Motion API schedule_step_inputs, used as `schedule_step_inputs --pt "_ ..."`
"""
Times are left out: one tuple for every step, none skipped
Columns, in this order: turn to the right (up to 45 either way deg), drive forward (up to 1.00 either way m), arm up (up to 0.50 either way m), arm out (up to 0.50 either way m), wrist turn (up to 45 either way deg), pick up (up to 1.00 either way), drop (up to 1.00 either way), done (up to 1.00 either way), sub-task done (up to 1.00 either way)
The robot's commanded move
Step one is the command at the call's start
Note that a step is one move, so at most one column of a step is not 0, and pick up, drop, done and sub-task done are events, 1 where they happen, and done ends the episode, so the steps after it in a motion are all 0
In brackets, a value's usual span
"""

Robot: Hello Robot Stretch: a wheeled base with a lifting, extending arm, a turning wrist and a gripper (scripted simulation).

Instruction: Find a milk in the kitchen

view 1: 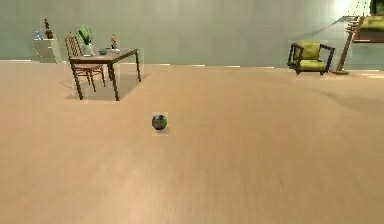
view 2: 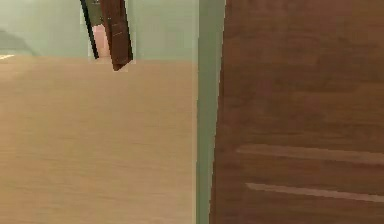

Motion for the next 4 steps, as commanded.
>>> schedule_step_inputs --pt "45.0 0.00 0.00 0.00 0.0 0.00 0.00 0.00 0.00" --pt "12.0 0.00 0.00 0.00 0.0 0.00 0.00 0.00 0.00" --pt "0.0 0.55 0.00 0.00 0.0 0.00 0.00 0.00 0.00" --pt "3.0 0.00 0.00 0.00 0.0 0.00 0.00 0.00 0.00"
